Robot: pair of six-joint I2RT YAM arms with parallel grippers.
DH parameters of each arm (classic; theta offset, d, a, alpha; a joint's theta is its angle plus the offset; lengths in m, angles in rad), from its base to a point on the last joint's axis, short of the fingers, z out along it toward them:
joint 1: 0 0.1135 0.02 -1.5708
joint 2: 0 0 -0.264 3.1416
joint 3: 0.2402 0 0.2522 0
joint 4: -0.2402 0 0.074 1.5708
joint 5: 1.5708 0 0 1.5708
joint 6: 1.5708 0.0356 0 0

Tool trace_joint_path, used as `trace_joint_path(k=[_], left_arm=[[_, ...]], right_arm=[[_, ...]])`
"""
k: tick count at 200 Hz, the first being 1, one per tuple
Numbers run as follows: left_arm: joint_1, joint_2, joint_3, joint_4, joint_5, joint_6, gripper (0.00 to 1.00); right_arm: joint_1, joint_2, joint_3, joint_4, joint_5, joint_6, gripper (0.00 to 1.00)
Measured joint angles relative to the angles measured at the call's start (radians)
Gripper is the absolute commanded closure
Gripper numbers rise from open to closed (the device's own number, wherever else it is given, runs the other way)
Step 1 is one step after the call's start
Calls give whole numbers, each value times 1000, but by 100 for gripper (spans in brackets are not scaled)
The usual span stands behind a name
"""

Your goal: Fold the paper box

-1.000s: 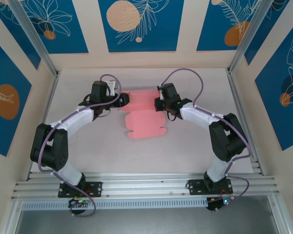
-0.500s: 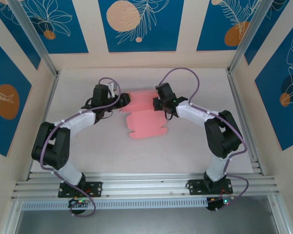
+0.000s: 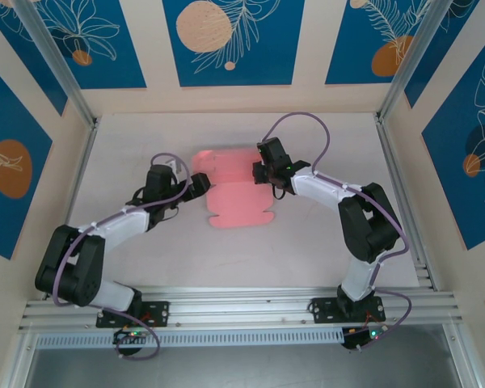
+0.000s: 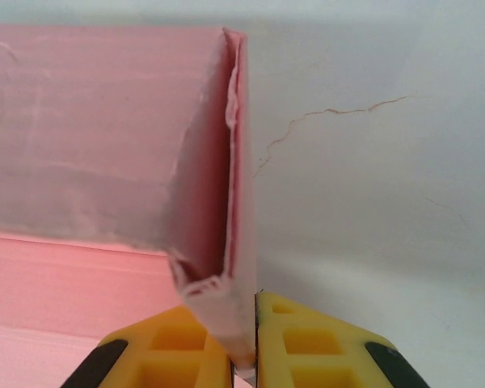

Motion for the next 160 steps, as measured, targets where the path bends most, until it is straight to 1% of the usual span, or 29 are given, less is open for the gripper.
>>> trace_joint_path(k=[40,79,124,160], left_arm=[[-35,10,-22,98,33,-87,2],[-85,64,-23,224,32,-152,3],[-109,137,-23,348,-4,-206,3],[-115,149,-23,370,-47,-234,3]], right_arm=[[0,2,0,0,0,0,86],[2,2,0,1,0,0,86],[9,2,0,1,0,4,86],[10,2,0,1,0,4,86]])
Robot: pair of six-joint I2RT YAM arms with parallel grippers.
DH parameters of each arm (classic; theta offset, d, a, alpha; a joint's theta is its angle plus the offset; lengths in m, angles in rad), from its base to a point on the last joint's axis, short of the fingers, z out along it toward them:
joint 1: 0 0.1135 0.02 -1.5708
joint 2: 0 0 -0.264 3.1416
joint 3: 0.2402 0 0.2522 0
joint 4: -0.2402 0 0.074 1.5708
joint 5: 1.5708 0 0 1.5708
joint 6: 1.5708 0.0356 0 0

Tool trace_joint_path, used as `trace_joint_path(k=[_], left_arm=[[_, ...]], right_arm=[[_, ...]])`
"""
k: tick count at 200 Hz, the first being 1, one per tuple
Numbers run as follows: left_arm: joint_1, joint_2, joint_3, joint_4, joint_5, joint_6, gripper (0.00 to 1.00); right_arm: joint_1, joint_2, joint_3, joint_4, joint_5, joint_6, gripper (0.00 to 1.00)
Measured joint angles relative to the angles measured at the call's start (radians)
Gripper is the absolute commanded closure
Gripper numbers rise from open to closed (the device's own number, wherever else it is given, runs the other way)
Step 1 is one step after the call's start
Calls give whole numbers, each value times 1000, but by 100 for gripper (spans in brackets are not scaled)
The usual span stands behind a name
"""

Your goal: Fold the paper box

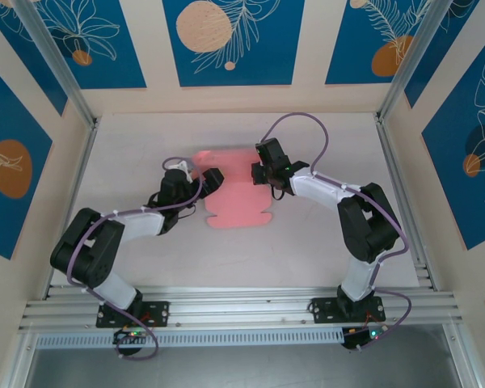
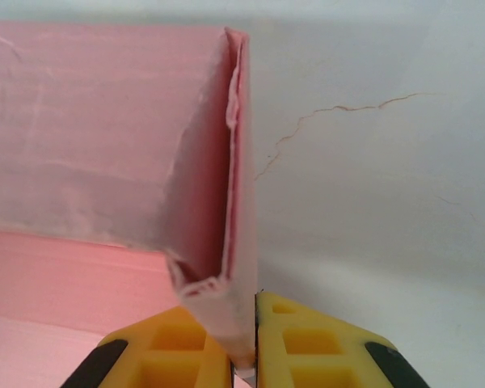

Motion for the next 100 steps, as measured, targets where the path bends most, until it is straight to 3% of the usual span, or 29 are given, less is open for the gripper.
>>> trace_joint_path(k=[47,100], left_arm=[[-29,-16,0,-37,-71,-4,6],[-65,-93,-10,-110,-190,-11,3]], right_arm=[[1,0,0,0,0,7,86],[2,0,0,0,0,7,86]])
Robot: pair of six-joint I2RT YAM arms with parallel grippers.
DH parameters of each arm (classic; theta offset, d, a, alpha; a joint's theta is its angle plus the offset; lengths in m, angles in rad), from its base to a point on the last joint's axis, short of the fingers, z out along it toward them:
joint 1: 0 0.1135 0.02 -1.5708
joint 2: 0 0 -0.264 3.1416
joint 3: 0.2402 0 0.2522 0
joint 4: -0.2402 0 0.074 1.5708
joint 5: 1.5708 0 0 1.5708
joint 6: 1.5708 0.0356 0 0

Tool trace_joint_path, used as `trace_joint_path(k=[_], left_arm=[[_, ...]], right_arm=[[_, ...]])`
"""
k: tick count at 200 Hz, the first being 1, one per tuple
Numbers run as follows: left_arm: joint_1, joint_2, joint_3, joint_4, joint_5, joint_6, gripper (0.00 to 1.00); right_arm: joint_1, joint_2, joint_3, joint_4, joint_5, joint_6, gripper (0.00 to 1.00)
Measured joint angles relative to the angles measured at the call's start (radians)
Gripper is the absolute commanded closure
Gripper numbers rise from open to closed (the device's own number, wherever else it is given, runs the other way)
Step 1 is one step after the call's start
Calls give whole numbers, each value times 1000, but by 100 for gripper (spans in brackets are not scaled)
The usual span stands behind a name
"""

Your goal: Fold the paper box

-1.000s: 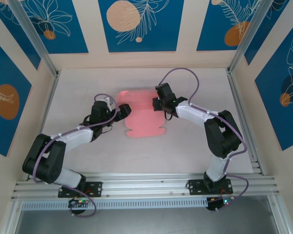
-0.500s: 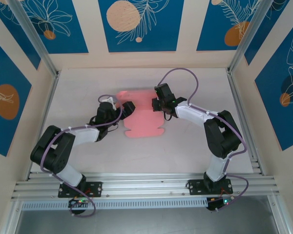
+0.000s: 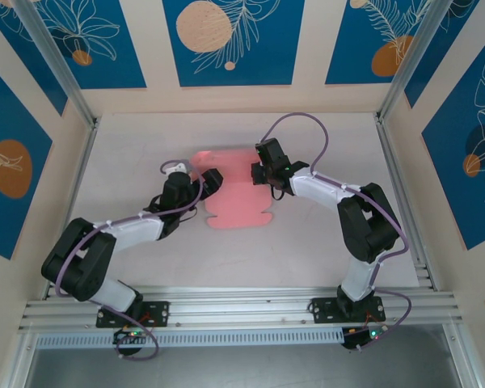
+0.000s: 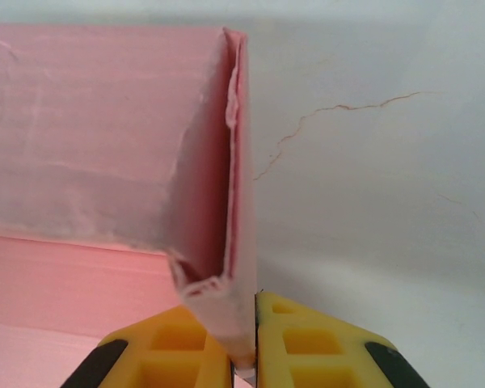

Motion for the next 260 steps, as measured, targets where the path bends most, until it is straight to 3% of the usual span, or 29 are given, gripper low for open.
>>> trace_joint_path(k=[84,125,194,230,260], left_arm=[[0,76,13,-3,1,-14,0],[0,108,75,33,31,16,12],[-8,155,149,68,68,89,21],[-8,188,151,79,127,119,22],[-8,122,153,6,173,208,23]], right_arm=[[8,0,0,0,0,0,86],[8,0,0,0,0,0,86],[8,1,0,0,-1,8,86],[8,14,4,-1,-2,15,86],[8,19,4,-11,-4,20,86]])
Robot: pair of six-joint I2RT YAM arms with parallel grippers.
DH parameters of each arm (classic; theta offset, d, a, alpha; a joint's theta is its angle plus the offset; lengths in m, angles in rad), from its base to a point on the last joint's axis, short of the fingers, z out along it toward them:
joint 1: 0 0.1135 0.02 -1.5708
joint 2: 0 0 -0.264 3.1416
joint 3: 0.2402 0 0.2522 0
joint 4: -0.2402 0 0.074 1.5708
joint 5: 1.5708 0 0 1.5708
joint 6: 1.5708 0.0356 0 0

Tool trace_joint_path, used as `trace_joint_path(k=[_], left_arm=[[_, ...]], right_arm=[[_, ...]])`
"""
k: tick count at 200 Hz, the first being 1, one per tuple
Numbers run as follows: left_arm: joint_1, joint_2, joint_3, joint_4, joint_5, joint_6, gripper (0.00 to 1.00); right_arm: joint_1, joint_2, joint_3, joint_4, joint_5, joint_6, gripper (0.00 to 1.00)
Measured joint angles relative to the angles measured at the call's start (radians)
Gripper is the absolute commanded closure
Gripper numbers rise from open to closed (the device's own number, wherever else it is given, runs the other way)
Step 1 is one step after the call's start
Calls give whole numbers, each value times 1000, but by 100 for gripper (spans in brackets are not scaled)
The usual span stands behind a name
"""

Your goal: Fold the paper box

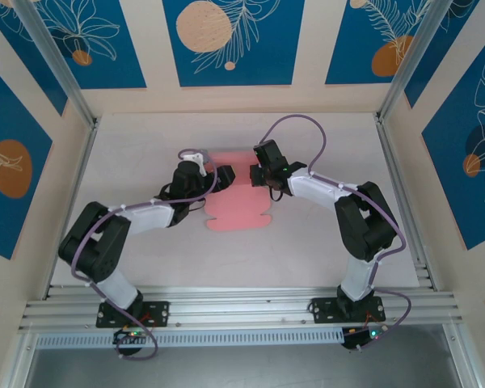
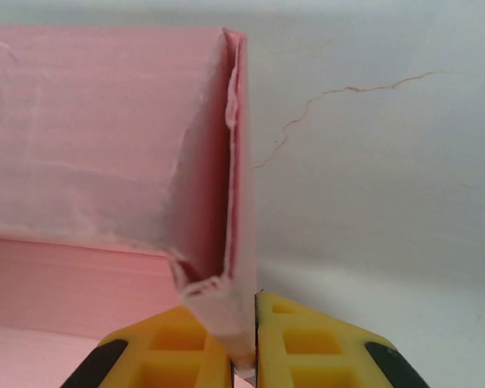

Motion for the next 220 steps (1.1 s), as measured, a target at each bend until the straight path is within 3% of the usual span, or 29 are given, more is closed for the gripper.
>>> trace_joint_path(k=[71,100,128,145,220], left_arm=[[5,-466,-23,-259,-42,240,18],[105,-544,-33,-320,-97,324,18],[299,-512,-74,-328,-102,333,21],[371,-447,-78,-333,-85,334,22],[409,-85,-34,-199,143,349,39]], right_arm=[[-6,0,32,-42,-19,14,86],[-6,0,33,-53,-37,14,86],[-6,-9,32,-66,-59,14,86],[-6,-23,32,-70,-75,14,87],[-5,-61,32,-91,-103,14,87]])
